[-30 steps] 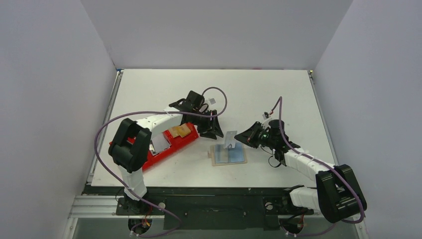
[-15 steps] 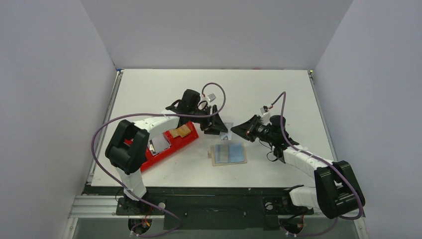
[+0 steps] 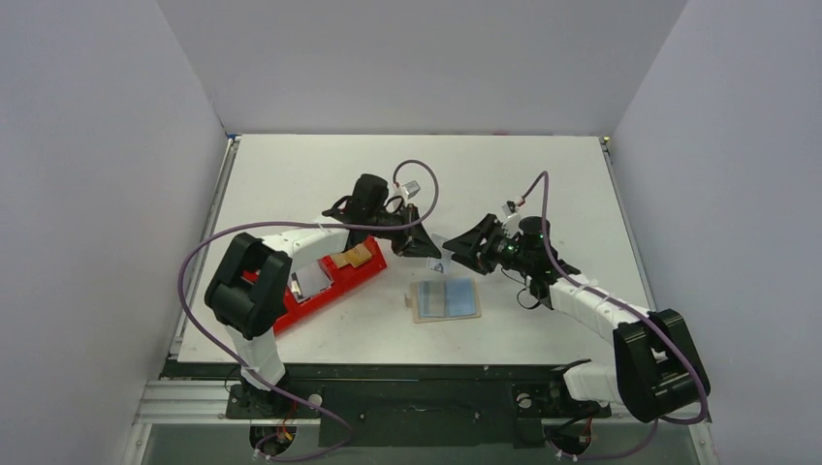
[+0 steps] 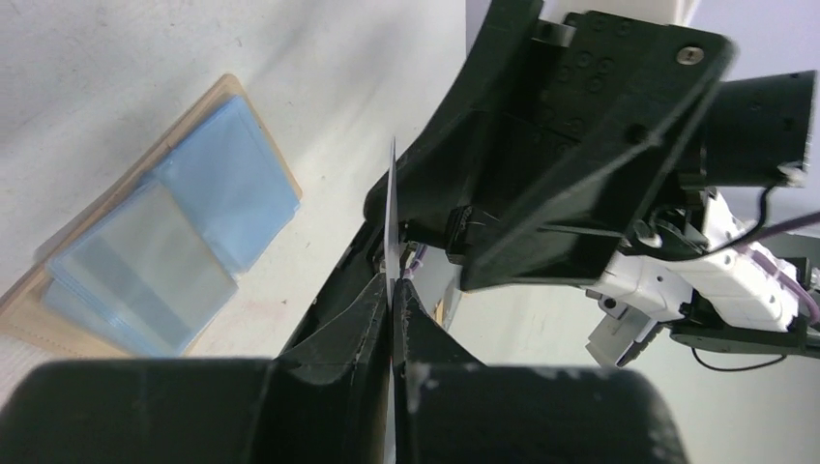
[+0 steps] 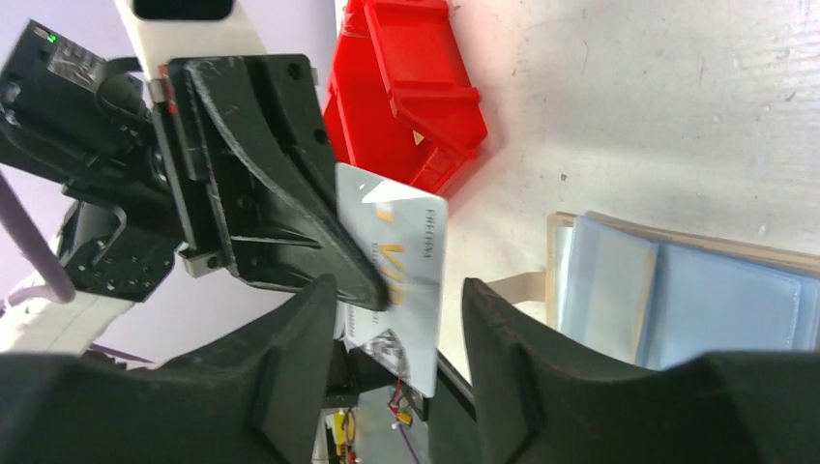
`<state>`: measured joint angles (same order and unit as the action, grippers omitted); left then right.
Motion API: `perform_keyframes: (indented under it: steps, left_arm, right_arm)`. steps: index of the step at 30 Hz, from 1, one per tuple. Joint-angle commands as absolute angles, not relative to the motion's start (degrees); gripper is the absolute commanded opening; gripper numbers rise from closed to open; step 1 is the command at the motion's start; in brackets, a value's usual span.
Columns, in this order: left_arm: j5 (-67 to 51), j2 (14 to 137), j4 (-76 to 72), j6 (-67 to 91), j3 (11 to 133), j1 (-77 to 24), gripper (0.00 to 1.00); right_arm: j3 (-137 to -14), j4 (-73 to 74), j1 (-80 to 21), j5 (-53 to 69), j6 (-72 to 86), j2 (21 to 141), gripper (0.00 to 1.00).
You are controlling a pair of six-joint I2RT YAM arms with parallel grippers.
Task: Take the credit cards out of the card holder
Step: Place the credit card in the storage box.
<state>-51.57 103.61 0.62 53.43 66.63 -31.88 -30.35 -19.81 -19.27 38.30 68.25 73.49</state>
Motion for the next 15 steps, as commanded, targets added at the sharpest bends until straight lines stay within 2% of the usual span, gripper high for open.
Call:
perform_keyframes:
  steps: [1,3,5,8,15]
  left_arm:
    - [-48.1,100.04,2.43,51.01,66.62,-31.13,0.0]
    - [-45.81,98.52,5.95,49.1,66.51,-30.36,0.0]
    - [-43.23,96.51,9.45,47.19,66.08,-29.12,0.0]
    - [-39.23,91.8,16.83,43.32,64.94,-26.12,0.0]
    - [-27.42,79.44,32.38,36.67,61.98,-18.2,0.0]
  right_arm:
    - [-35.08,-13.15,-19.79,34.41,61.49,71.08,0.54]
    - [-36.5,-8.5,-19.91,31.78,58.9,70.21,0.61]
    - [-37.85,-4.2,-19.86,29.2,56.58,69.74,0.63]
    - [-39.77,1.79,-19.88,25.2,53.79,69.43,0.63]
    - [-40.83,3.78,-20.01,22.94,51.48,71.21,0.64]
